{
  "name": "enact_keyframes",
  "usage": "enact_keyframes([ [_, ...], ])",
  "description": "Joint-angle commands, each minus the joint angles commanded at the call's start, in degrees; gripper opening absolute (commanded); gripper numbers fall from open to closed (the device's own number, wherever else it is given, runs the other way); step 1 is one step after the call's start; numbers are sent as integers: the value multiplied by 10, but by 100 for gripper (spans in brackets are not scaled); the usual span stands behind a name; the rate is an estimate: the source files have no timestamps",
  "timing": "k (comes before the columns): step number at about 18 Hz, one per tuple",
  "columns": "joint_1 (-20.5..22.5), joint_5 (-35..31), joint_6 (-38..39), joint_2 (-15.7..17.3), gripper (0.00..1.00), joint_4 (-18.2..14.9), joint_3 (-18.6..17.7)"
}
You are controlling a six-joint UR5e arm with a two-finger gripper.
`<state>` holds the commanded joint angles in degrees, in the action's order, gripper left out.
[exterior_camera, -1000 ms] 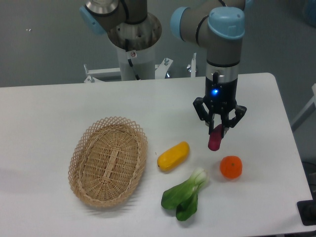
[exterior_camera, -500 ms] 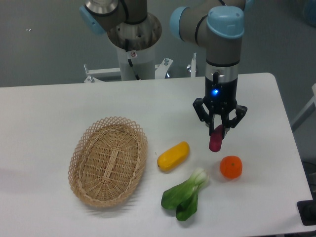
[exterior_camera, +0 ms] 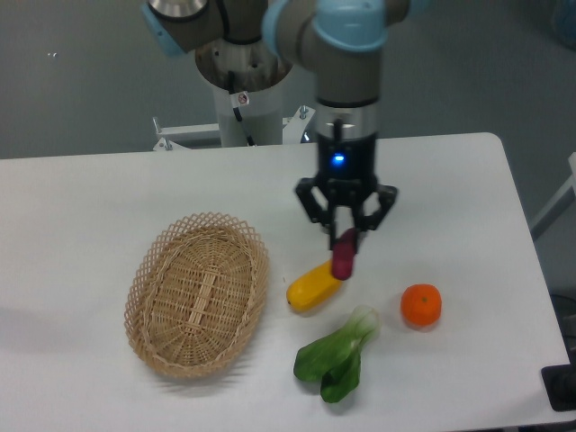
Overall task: Place the sweet potato in the basket
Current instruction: 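Carry the held sweet potato over to the wicker basket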
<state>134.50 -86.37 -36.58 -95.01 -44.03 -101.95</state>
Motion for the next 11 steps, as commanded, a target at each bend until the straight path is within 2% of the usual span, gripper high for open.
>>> enact_keyframes([
  [2, -50, -47, 42, -9, 19, 0, -7],
  [4, -100, -101, 94, -30, 20, 4, -11],
  [6, -151, -147, 112, -54, 20, 6, -17],
  [9, -185, -173, 139, -90, 20, 11, -22],
  [11, -193, -179, 143, -111, 20, 13, -26],
])
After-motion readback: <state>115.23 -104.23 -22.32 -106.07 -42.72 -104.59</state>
